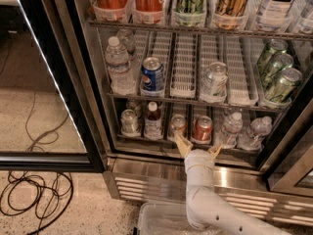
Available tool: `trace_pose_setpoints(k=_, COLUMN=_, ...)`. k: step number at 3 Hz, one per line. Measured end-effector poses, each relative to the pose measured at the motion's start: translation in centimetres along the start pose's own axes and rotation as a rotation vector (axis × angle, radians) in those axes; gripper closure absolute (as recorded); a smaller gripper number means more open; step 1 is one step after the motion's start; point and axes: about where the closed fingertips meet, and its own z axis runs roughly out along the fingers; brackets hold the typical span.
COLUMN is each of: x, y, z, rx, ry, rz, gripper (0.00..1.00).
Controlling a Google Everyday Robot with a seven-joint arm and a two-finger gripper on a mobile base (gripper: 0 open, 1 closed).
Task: Pick coke can from bottom shelf of fridge
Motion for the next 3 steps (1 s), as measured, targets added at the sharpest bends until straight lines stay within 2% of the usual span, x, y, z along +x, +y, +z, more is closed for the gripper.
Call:
trace_pose_setpoints(k=1, x=-0.6, y=-0.9, z=0.3, rx=0.031, ry=-0.022, rz=0.006, gripper=0.0)
trace_pose_setpoints(k=2, x=-1.4, y=-1.4, z=-1.3, rx=0.03, ry=-0.003, rz=0.02, gripper=0.0)
trace_pose_setpoints(k=3, x=-1.4, y=-1.4, z=-1.3, rx=0.03, ry=-0.003, rz=0.02, gripper=0.0)
